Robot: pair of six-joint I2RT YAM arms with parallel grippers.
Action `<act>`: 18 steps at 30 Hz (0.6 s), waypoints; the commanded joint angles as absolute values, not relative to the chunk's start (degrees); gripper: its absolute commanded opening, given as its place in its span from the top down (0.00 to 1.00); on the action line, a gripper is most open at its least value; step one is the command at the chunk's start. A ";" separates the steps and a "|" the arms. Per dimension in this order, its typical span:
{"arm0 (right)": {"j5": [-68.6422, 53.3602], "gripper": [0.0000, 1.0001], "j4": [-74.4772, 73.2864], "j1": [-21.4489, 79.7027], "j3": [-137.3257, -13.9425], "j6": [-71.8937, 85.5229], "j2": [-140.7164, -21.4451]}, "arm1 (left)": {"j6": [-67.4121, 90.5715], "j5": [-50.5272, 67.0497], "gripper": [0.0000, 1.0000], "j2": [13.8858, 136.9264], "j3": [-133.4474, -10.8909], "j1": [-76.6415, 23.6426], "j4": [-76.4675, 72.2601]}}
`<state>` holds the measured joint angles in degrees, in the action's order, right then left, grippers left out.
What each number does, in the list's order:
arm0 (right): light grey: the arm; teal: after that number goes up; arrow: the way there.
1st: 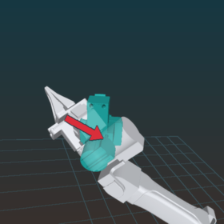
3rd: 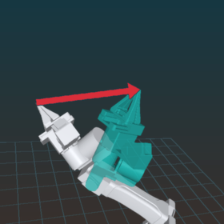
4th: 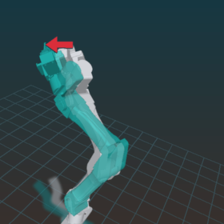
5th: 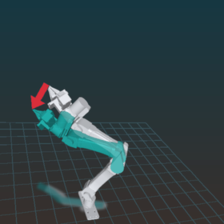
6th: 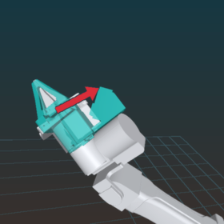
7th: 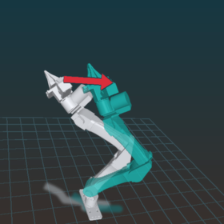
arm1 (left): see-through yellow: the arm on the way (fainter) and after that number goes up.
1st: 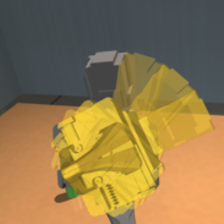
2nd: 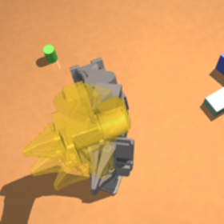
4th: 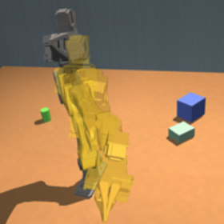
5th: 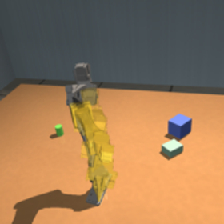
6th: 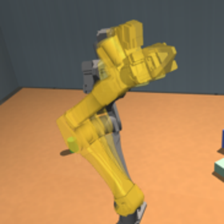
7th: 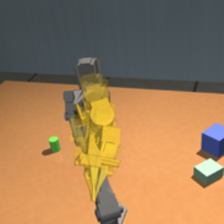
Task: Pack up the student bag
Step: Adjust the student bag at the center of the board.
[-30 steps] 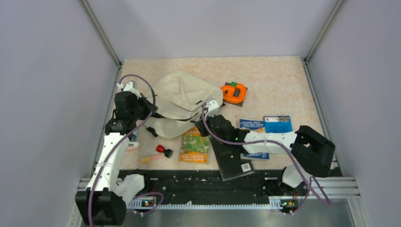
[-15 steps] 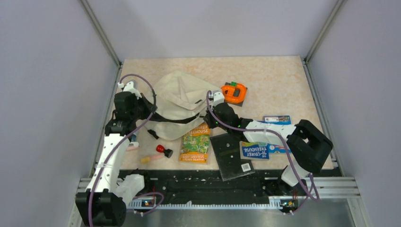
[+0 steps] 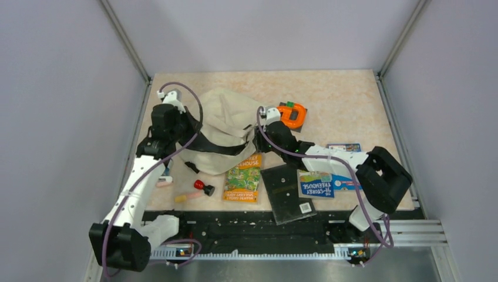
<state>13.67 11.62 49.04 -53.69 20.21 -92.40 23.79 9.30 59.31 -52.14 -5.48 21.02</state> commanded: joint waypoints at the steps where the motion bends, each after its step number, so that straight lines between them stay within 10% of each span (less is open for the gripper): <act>1: 14.44 0.48 12.88 48.00 -52.47 18.94 -86.26 | 22.92 -1.74 1.00 63.04 -57.60 -12.22 16.17; 7: 21.66 0.27 12.09 47.84 -46.38 18.32 -73.23 | 22.75 -4.92 1.00 75.84 -62.12 -21.50 8.97; 18: 27.11 0.17 13.07 47.64 -37.81 16.75 -58.54 | 16.14 -0.53 1.00 107.42 -87.08 -28.77 11.00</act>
<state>23.75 12.40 48.21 -39.27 18.31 -61.45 19.16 -2.96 101.36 -77.41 -27.20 11.64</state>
